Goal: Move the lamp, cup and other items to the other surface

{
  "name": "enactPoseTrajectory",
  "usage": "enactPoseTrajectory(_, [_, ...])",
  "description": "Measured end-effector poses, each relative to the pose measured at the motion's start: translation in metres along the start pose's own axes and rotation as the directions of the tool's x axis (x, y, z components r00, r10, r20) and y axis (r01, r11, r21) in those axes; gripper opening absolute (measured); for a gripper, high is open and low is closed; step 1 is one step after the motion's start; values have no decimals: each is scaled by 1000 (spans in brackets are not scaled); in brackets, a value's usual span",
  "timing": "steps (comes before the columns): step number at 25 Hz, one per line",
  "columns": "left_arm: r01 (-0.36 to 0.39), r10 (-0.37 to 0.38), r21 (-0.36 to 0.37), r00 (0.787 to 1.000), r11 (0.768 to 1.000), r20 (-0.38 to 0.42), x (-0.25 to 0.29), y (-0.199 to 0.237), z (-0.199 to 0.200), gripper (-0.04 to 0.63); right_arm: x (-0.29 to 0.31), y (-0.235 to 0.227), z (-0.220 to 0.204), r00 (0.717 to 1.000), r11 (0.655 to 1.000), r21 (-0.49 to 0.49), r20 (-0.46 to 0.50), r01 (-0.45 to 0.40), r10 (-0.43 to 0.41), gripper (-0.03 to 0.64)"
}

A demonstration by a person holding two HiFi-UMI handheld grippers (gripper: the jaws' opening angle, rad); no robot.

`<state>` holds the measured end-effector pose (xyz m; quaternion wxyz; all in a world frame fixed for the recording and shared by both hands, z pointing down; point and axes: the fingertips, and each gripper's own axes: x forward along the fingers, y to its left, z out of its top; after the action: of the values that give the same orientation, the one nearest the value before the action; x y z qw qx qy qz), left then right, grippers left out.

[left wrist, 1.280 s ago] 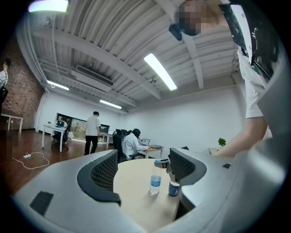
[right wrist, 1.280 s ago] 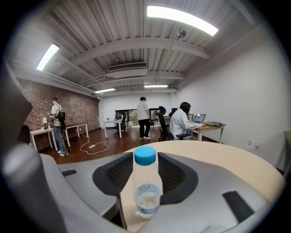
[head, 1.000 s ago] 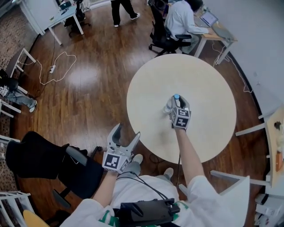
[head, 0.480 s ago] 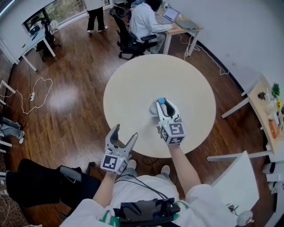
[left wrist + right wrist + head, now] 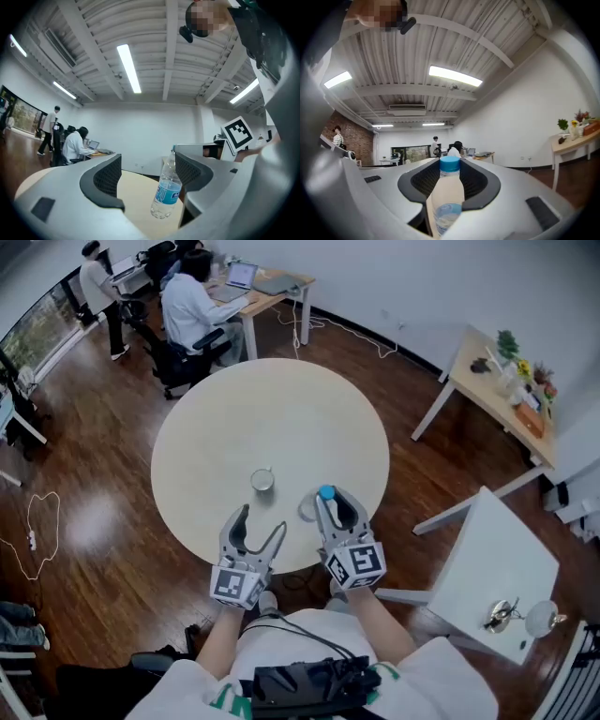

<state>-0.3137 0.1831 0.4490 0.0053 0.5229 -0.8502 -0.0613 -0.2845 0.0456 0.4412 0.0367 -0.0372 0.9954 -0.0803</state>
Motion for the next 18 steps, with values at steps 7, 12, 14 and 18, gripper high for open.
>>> enactPoseTrajectory(7, [300, -299, 11, 953, 954, -38, 70, -75, -27, 355, -103, -88, -10, 944, 945, 3, -38, 328, -328, 156])
enactPoseTrajectory(12, [514, -515, -23, 855, 857, -60, 112, -165, -36, 356, -197, -147, -13, 824, 825, 13, -49, 565, -564, 155])
enactPoseTrajectory(14, [603, -602, -18, 796, 798, -65, 123, -211, -51, 356, -250, -171, -14, 747, 746, 27, -26, 665, -664, 155])
enactPoseTrajectory(18, [766, -766, -43, 638, 641, -78, 132, -309, -73, 356, -351, -200, -11, 565, 564, 57, 3, 824, -825, 155])
